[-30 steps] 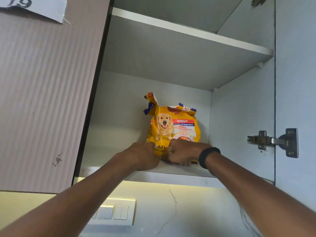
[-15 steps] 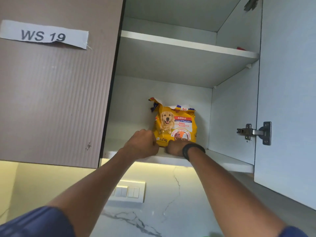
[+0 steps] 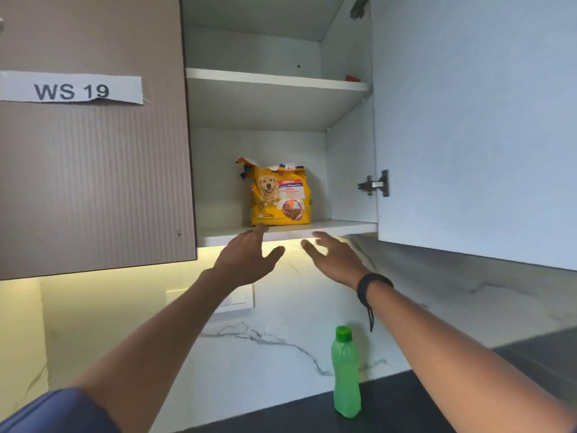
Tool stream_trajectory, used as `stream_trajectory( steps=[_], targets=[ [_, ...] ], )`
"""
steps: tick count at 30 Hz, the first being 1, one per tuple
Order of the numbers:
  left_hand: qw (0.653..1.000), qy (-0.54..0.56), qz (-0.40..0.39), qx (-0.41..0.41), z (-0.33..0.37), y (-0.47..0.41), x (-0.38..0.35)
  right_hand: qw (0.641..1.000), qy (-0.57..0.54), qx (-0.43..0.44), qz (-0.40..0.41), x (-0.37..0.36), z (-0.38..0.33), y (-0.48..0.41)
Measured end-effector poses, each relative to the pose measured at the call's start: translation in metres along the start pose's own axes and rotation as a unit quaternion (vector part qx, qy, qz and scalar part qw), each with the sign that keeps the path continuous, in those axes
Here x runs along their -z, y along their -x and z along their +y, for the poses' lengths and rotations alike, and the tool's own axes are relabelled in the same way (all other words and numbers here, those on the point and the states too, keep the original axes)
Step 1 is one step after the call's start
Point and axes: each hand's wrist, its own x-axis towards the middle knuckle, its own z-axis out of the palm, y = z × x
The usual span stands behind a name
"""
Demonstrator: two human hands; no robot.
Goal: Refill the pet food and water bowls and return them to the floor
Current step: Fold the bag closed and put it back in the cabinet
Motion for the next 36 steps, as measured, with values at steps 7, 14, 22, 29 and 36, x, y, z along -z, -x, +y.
stream_trajectory(
  steps=[7,14,22,29,36],
  targets=[
    [0.992,0.053,-0.056,-0.1,0.043,0.074,0.028,0.721,-0.552,-0.273,0.317,0.129,0.049,0.13],
    [0.979,0.149,-0.012,-0.141,0.083,0.107,0.07,0.731,-0.53,-0.184,0.389,0.193,0.035,0.196],
    [0.949,0.256,0.06,-0.175,0.114,0.122,0.099,0.809,-0.316,-0.1,0.486,0.096,-0.018,0.207],
    [0.94,0.296,0.133,-0.106,0.123,0.112,0.118,0.916,-0.17,0.091,0.352,0.027,-0.026,0.176],
    [0.949,0.215,0.22,0.067,0.041,0.069,0.091,0.937,-0.09,0.186,0.28,0.002,-0.027,0.092]
  ],
)
